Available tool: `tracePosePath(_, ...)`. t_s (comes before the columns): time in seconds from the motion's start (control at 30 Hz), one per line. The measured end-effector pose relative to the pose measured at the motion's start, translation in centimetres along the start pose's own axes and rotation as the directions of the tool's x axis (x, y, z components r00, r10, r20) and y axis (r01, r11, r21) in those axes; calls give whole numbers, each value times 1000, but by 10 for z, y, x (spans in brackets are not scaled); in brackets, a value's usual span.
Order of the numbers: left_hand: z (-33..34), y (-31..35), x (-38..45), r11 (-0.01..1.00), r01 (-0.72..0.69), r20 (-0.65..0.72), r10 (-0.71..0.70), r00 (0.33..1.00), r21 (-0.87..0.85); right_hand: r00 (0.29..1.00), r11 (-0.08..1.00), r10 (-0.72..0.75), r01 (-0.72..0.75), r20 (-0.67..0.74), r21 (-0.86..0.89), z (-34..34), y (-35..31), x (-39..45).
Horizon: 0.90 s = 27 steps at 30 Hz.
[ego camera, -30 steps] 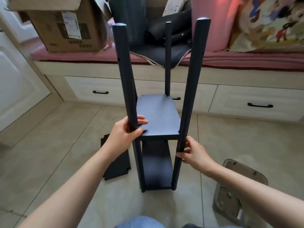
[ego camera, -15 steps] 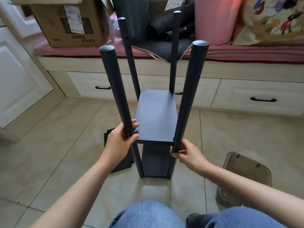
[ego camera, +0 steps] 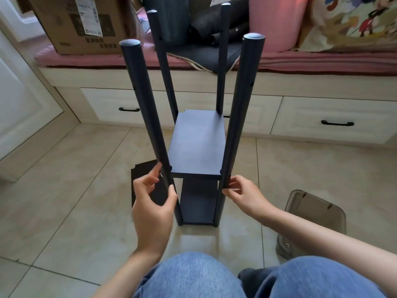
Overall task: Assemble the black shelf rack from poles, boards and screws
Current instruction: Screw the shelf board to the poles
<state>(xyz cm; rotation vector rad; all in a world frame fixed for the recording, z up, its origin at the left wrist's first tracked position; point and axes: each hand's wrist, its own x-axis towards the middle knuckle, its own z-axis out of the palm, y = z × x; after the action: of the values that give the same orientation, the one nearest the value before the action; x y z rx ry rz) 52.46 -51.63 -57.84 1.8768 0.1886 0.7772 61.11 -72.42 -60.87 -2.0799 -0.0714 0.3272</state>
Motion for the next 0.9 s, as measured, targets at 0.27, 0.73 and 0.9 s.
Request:
tracePosePath(0.27,27,4,16,754,-599,434,460,774,270,996,995,-90,90,-14,40,-5,-2,0)
tracePosePath(0.73,81,-4,74,333,-852,872,142,468,403,991,988,-135,137,-21,69,-5,10,6)
tracePosePath(0.9,95,-5,71,363,-818,860,81,505,446,990,987,-131,135,-50,92,-11,17,10)
